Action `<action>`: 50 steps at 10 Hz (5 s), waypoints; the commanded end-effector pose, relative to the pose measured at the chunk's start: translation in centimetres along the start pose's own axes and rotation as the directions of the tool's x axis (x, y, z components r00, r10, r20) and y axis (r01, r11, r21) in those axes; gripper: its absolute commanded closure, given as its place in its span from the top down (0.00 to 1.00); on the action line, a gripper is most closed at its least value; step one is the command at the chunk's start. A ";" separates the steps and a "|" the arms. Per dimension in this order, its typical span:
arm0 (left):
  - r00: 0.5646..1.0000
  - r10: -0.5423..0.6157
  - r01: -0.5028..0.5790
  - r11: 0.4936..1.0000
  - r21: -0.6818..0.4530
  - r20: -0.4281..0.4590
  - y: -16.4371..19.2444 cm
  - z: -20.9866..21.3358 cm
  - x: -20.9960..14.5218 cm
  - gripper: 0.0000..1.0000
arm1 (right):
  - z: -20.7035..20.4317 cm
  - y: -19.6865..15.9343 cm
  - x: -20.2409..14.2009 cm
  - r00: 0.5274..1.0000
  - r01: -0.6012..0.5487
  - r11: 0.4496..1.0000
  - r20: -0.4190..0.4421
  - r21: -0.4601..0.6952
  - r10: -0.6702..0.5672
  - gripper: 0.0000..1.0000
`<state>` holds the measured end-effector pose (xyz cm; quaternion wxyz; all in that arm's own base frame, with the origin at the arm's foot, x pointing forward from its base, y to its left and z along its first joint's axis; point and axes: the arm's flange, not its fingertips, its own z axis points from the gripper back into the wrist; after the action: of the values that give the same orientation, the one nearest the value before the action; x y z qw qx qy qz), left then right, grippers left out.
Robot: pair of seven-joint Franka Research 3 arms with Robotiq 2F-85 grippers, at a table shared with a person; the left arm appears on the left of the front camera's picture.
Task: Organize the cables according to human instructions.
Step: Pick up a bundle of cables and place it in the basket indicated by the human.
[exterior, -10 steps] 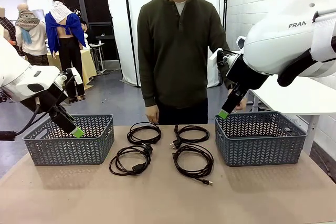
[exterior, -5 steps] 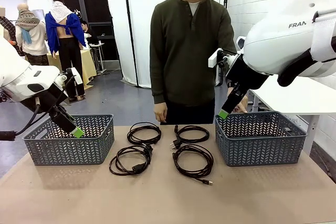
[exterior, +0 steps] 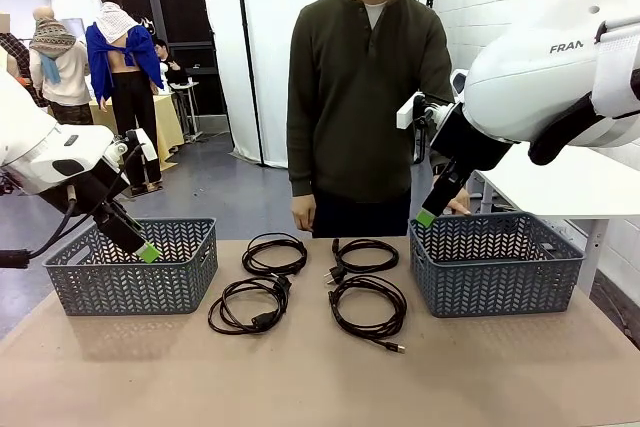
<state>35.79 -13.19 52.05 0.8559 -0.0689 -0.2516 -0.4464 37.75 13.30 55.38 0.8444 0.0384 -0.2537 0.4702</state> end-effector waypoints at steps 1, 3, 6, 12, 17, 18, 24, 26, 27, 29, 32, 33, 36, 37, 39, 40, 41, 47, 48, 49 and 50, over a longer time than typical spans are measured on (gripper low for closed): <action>1.000 -0.004 0.004 1.000 0.011 0.005 0.2 -0.1 0.1 1.00 | 0.1 -0.1 0.1 1.000 0.001 1.000 0.007 -0.005 -0.001 1.00; 1.000 -0.004 0.004 1.000 0.011 0.005 0.2 -0.1 0.1 1.00 | 0.1 -0.1 0.1 1.000 0.001 1.000 0.007 -0.005 -0.001 1.00; 1.000 -0.004 0.004 1.000 0.011 0.005 0.2 -0.1 0.1 1.00 | -0.7 1.2 0.9 0.998 0.048 0.999 -0.032 -0.002 -0.048 1.00; 1.000 -0.004 0.004 1.000 0.011 0.005 0.2 -0.1 0.1 1.00 | -5.2 4.3 6.4 0.944 0.310 0.950 -0.123 0.027 -0.305 1.00; 1.000 -0.004 0.004 1.000 0.011 0.005 0.2 -0.1 0.1 1.00 | -11.1 4.1 7.7 0.889 0.421 0.906 -0.183 -0.027 -0.419 1.00; 1.000 -0.004 0.004 1.000 0.011 0.005 0.2 -0.1 0.1 1.00 | -12.0 4.1 7.9 0.884 0.430 0.903 -0.193 -0.021 -0.426 1.00; 1.000 -0.004 0.004 1.000 0.011 0.005 0.2 -0.1 0.1 1.00 | -12.3 4.1 7.0 0.890 0.416 0.909 -0.203 0.002 -0.407 1.00; 1.000 -0.004 0.004 1.000 0.011 0.005 0.2 -0.1 0.1 1.00 | -12.3 4.1 7.0 0.890 0.416 0.909 -0.203 0.002 -0.407 1.00; 1.000 -0.004 0.004 1.000 0.011 0.005 0.2 -0.1 0.1 1.00 | -12.3 4.1 7.5 0.889 0.419 0.908 -0.201 0.002 -0.410 1.00; 1.000 -0.004 0.004 1.000 0.011 0.005 0.2 -0.1 0.1 1.00 | -14.2 4.0 8.5 0.876 0.444 0.896 -0.209 0.000 -0.435 1.00; 1.000 -0.004 0.004 1.000 0.011 0.005 0.2 -0.1 0.1 1.00 | -16.6 4.3 9.1 0.861 0.449 0.892 -0.241 -0.051 -0.447 1.00; 1.000 -0.004 0.004 1.000 0.011 0.005 0.2 -0.1 0.1 1.00 | -17.8 4.4 9.2 0.861 0.438 0.897 -0.257 -0.058 -0.438 1.00; 1.000 -0.004 0.004 1.000 0.011 0.005 0.2 -0.1 0.1 1.00 | -20.6 4.3 10.0 0.847 0.448 0.891 -0.282 -0.080 -0.451 1.00; 1.000 -0.004 0.004 1.000 0.011 0.005 0.2 -0.1 0.1 1.00 | -21.5 4.4 9.9 0.845 0.446 0.890 -0.285 -0.094 -0.453 1.00; 1.000 -0.004 0.004 1.000 0.011 0.005 0.2 -0.1 0.1 1.00 | -23.1 4.4 9.6 0.839 0.443 0.889 -0.297 -0.112 -0.456 1.00; 1.000 -0.004 0.004 1.000 0.011 0.005 0.2 -0.1 0.1 1.00 | -23.7 4.4 9.6 0.831 0.450 0.886 -0.310 -0.111 -0.461 1.00; 1.000 -0.004 0.004 1.000 0.011 0.005 0.2 -0.1 0.1 1.00 | -24.0 4.6 9.4 0.826 0.458 0.883 -0.318 -0.105 -0.466 1.00; 1.000 -0.004 0.004 1.000 0.011 0.005 0.2 -0.1 0.1 1.00 | -26.1 6.0 8.0 0.798 0.499 0.864 -0.354 -0.067 -0.488 1.00; 1.000 -0.004 0.004 1.000 0.011 0.005 0.2 -0.1 0.1 1.00 | -25.9 6.0 8.3 0.798 0.498 0.864 -0.350 -0.072 -0.490 1.00; 1.000 -0.004 0.004 1.000 0.011 0.005 0.2 -0.1 0.1 1.00 | -25.5 5.5 8.0 0.811 0.467 0.882 -0.366 -0.065 -0.457 1.00; 1.000 -0.004 0.004 1.000 0.011 0.005 0.2 -0.1 0.1 1.00 | -25.5 5.5 8.0 0.811 0.467 0.882 -0.366 -0.065 -0.457 1.00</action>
<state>35.79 -13.24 52.07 0.8558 -0.0681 -0.2517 -0.4468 46.75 30.36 35.84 0.9656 0.0215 -0.0642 0.2510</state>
